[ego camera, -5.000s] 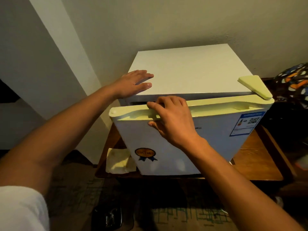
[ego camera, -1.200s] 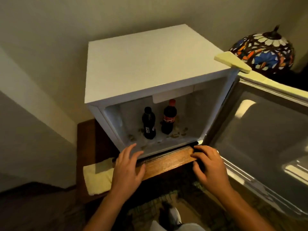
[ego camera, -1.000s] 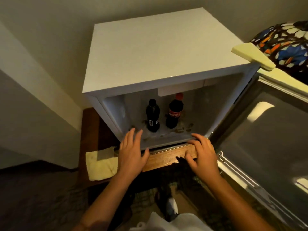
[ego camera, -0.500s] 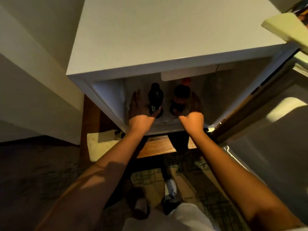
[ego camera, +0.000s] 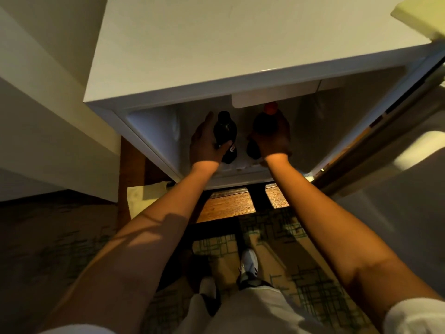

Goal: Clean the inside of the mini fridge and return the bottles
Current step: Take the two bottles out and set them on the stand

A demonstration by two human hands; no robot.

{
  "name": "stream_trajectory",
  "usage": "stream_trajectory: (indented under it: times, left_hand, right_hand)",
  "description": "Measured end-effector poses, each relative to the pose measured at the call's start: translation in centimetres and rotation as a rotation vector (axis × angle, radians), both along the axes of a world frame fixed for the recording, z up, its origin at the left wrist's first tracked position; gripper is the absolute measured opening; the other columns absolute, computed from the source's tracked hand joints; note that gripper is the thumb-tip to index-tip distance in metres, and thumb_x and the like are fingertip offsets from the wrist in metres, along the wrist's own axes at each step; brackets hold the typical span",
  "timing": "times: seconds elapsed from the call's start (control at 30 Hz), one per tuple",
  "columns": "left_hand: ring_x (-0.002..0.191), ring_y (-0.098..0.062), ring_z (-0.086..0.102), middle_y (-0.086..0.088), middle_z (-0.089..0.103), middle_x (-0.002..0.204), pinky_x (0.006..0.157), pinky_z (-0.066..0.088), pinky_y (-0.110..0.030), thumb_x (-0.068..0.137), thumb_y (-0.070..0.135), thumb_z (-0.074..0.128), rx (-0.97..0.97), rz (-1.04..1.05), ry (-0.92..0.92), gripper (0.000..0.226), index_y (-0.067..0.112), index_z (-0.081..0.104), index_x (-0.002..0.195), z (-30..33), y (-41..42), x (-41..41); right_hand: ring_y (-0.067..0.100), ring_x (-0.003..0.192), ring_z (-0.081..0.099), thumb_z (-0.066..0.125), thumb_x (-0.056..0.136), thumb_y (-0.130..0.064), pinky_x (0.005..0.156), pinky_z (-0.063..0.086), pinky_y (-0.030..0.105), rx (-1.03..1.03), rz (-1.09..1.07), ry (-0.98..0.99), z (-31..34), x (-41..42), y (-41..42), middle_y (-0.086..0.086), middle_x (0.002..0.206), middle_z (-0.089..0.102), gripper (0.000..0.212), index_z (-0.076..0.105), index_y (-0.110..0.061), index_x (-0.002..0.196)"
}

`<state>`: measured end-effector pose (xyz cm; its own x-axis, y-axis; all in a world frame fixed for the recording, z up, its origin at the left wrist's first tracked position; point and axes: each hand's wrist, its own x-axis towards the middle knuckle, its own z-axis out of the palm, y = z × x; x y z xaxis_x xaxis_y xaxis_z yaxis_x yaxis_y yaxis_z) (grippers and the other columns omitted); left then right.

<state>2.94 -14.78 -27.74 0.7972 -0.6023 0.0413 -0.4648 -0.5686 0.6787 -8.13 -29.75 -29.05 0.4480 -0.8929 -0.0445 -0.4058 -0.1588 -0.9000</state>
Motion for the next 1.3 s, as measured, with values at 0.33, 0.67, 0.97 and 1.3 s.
stream_trajectory:
  times: [0.33,0.67,0.97,1.3]
  left_hand:
    - [0.126,-0.036,0.055,-0.014,0.056,0.142,0.099,0.049,-0.041,0.081,0.029,0.078,0.008,-0.021,0.115,0.078,0.019,0.037,0.147,1.5,-1.5,-0.2]
    - [0.129,-0.033,0.051,-0.016,0.050,0.143,0.103,0.042,-0.033,0.079,0.031,0.079,0.072,0.008,0.090,0.077,0.013,0.045,0.145,1.4,0.2,-1.4]
    - [0.119,-0.031,0.060,-0.007,0.064,0.130,0.103,0.048,-0.040,0.073,0.031,0.081,0.026,-0.053,0.092,0.071,0.022,0.051,0.137,3.0,3.4,-4.3]
    - [0.119,-0.017,0.060,0.002,0.066,0.126,0.100,0.049,-0.032,0.074,0.045,0.082,-0.098,-0.227,0.013,0.069,0.024,0.053,0.133,8.8,10.8,-5.0]
  right_hand:
    - [0.031,0.123,0.054,0.080,0.081,-0.034,0.090,0.035,0.022,0.035,0.038,0.132,1.9,-1.1,0.7,0.009,0.138,0.056,0.076,0.041,-0.020,0.145]
    - [0.032,0.104,0.065,0.078,0.079,-0.031,0.079,0.044,0.025,-0.134,0.094,0.114,0.8,-4.7,3.1,0.012,0.115,0.066,0.051,0.058,-0.013,0.123]
    - [0.042,0.104,0.064,0.076,0.078,-0.043,0.083,0.051,0.040,-0.082,0.027,0.334,1.7,-5.0,4.5,0.022,0.112,0.068,0.060,0.057,-0.015,0.127]
    - [0.035,0.107,0.064,0.083,0.069,-0.040,0.084,0.051,0.041,-0.186,-0.057,0.166,6.2,-8.5,8.7,0.011,0.112,0.070,0.058,0.054,-0.017,0.114]
